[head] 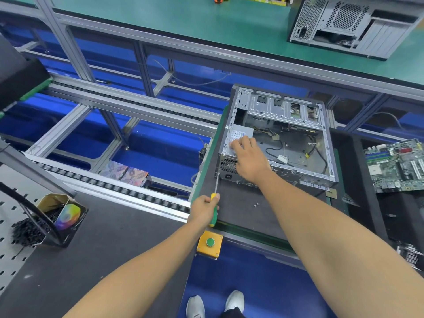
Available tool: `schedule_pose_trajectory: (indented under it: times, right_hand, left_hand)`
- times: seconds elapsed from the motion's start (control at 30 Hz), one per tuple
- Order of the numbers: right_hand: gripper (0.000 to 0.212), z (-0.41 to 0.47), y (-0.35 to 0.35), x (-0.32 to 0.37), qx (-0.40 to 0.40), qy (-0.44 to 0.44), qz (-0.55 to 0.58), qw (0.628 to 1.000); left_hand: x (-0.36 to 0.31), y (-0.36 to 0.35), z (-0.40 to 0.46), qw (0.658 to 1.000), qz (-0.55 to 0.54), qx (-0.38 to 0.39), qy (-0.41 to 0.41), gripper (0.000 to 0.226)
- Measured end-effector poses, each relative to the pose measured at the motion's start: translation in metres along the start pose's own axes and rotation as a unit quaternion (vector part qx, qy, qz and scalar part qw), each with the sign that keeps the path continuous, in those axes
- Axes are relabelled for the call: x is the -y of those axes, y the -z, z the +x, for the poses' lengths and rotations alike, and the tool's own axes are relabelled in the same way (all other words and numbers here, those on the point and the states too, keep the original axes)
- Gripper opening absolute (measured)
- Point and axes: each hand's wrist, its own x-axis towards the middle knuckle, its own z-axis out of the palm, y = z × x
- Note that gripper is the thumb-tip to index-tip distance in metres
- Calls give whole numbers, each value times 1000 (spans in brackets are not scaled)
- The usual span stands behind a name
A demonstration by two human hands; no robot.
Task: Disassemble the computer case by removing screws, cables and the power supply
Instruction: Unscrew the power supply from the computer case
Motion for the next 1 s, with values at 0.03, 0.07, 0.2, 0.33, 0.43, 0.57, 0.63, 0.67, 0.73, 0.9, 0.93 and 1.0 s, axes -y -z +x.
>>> schedule_pose_trajectory:
  times: [0.03,0.07,0.2,0.33,0.43,0.57,0.63,0.67,0.73,0.9,0.93,1.0]
  right_hand:
    - [55,0,0,0,0,0,0,1000]
    - [55,0,0,0,0,1,0,1000]
    - [55,0,0,0,-3,2,3,1000]
    - [55,0,0,1,-1,2,0,1000]
    - [55,1,1,1,3,1,-1,1000]
    - [54,0,1,1,1,0,1,1000]
    - [54,0,1,1,0,1,0,1000]
    - [54,0,1,1,0,1,1,1000]
    - [54,0,1,1,-1,1,-1,1000]
    - [54,0,1,2,-1,-1,-7,1000]
    - [54,0,1,2,-1,-1,-8,1000]
    - [54,0,1,2,-1,-1,-7,1000]
  left_hand:
    - [0,-1,0,1000,-3,2,2,42]
    - [-1,-2,-1,1000,-12,5,9,44]
    - [-5,-5,-5,998,-55,8,40,46]
    - [-7,-3,-7,998,-58,-18,18,40]
    - [-4,-2,-9,998,-59,-35,1,40]
    - [0,0,-6,997,-56,-53,7,37]
    - [2,0,-4,998,-41,-42,10,38]
    - [2,0,-4,999,-34,-31,14,41]
    - [-1,-2,-3,998,-53,-6,42,48]
    - [-7,-1,-2,997,-61,-7,48,44]
    - [-6,0,-3,998,-55,-11,35,40]
    - [-4,3,-3,998,-50,-20,19,39]
